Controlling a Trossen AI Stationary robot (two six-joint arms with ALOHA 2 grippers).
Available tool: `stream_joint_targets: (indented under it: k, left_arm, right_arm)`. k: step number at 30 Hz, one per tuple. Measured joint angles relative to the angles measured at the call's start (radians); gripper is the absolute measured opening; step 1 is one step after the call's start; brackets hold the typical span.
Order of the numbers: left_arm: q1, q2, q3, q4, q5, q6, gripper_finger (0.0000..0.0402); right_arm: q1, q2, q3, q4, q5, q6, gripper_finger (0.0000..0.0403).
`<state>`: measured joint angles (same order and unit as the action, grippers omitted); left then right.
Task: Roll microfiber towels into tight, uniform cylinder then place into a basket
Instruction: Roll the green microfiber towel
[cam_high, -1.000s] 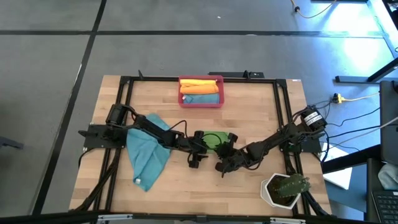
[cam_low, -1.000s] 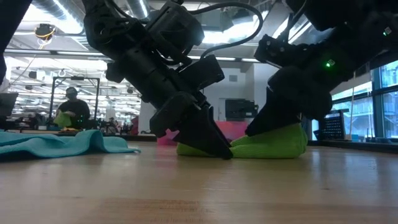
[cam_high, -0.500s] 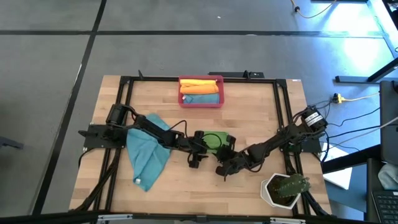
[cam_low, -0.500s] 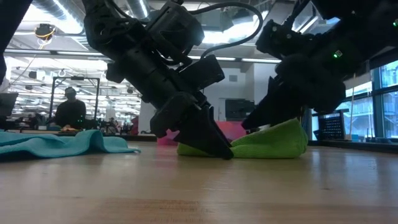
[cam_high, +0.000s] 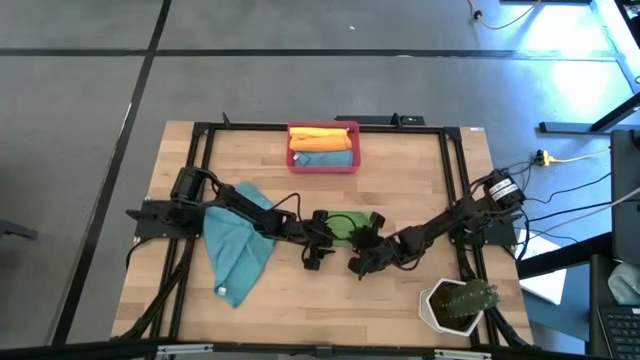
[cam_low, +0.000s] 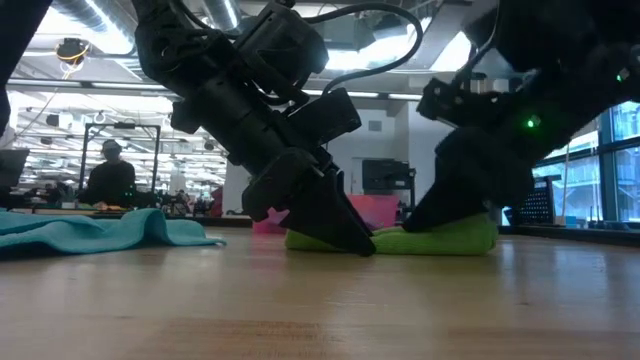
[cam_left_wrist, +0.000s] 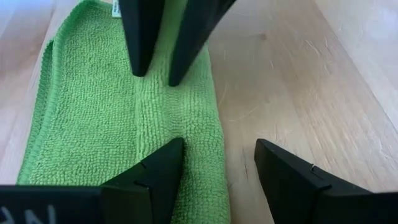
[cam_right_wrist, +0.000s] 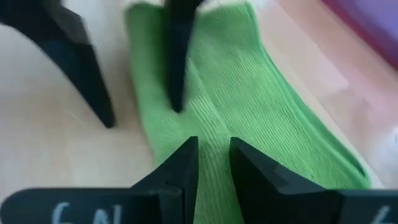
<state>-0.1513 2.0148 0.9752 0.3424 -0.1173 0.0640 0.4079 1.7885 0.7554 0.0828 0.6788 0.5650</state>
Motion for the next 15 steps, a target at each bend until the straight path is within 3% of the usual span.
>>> stream_joint_targets:
  k: [9,15]
  left_arm:
    - [-0.011,0.000,0.000,0.003,-0.022,0.001,0.0195]
    - [-0.048,0.000,0.000,0.005,-0.172,0.088,0.0195]
  right_arm:
    - [-0.053,0.000,-0.020,0.004,-0.011,0.037,0.0094]
    - [-0.087,0.000,-0.020,0.004,-0.093,0.037,0.0094]
